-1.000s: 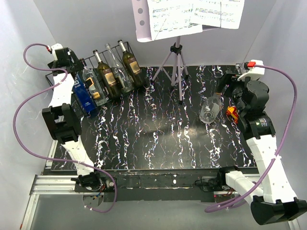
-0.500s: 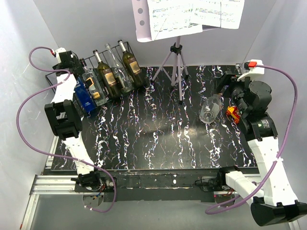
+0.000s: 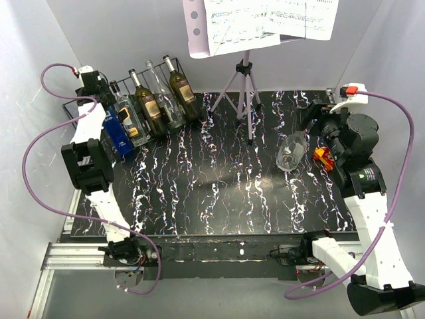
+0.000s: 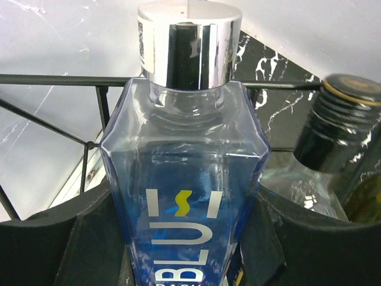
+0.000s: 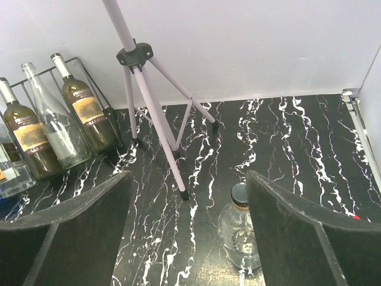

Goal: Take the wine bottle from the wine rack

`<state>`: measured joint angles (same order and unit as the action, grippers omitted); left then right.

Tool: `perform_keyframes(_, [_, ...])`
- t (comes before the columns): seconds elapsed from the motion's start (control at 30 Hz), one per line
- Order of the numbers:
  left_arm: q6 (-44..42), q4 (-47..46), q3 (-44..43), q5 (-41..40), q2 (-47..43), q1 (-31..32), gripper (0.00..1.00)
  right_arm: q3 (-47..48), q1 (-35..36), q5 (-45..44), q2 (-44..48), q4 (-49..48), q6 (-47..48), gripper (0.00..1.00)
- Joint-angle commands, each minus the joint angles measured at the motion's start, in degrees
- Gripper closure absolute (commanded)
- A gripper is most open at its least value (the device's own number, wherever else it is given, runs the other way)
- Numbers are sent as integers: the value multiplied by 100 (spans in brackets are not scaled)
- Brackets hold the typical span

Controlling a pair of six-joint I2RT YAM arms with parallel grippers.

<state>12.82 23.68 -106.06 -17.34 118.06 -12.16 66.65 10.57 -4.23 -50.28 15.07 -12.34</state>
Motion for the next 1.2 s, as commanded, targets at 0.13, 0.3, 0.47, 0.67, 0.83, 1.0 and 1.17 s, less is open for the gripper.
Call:
perform_keyframes(0.13, [-772, -1470, 1068, 697, -2021, 56, 100, 234, -11, 212, 168, -162, -163, 17])
perform_keyframes(0.3, [-658, -1822, 1815, 1056, -3015, 65, 100, 462, -11, 544, 159, -13, -286, 17])
perform_keyframes(0.47, [-693, -2034, 2528, 1426, -3868, 65, 100, 437, -11, 765, 317, 31, -401, 17])
perform_keyframes(0.67, [-886, -2148, 3248, 1997, -4773, 65, 100, 208, -11, 1423, 607, -232, -331, 17])
perform_keyframes(0.83, [-922, -1868, 3618, 2541, -5371, 74, 100, 252, -11, 2030, 660, -277, -374, 17])
perform_keyframes(1.0, [-904, -2051, 4206, 3832, -6153, 91, 100, 532, -11, 2531, 406, 66, -603, 17])
perform_keyframes(1.17, [-570, -2737, 4980, 5652, -6681, 520, 100, 533, 7, 2980, 265, -30, -857, 18])
